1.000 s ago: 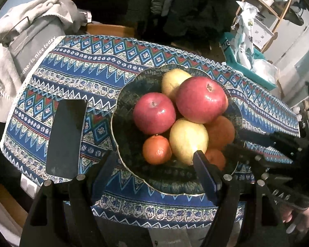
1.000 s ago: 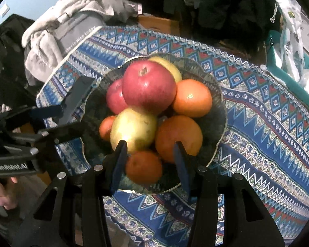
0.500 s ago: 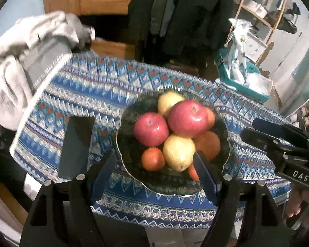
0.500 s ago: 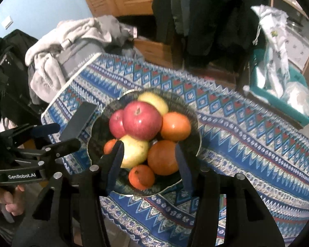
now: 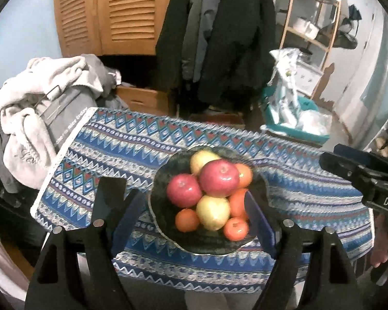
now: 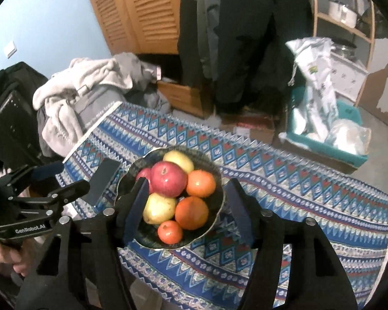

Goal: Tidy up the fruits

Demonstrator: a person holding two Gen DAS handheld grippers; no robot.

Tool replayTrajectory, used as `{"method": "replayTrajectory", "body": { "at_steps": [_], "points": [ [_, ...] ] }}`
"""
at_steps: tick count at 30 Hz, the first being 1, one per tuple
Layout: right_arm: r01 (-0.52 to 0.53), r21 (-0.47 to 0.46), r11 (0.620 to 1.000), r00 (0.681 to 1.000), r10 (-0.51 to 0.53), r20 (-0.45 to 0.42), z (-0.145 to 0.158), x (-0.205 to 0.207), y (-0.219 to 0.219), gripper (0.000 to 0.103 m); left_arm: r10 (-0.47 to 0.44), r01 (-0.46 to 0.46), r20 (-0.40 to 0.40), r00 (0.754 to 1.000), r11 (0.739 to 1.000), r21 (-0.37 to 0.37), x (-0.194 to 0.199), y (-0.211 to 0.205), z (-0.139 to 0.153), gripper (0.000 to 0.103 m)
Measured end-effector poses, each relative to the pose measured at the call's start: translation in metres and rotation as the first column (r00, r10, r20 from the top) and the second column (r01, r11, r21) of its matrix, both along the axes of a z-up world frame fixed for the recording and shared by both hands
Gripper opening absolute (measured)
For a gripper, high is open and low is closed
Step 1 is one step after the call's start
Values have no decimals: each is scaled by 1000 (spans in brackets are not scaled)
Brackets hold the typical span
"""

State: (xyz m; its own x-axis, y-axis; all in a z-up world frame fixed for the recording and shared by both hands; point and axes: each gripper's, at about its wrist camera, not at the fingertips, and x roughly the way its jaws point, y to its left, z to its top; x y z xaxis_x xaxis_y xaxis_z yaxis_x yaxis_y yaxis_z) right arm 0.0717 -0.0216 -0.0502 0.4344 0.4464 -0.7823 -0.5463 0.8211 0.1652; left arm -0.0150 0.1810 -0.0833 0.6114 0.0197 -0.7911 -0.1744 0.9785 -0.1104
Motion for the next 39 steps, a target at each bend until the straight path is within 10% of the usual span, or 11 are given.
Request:
{"method": "replayTrajectory", "body": {
  "at_steps": [39],
  "points": [
    [175,37,984,957,-179,227,74,-33,-94,78,9,-16,153,988,999,42,-19,-44,73,101]
  ]
}}
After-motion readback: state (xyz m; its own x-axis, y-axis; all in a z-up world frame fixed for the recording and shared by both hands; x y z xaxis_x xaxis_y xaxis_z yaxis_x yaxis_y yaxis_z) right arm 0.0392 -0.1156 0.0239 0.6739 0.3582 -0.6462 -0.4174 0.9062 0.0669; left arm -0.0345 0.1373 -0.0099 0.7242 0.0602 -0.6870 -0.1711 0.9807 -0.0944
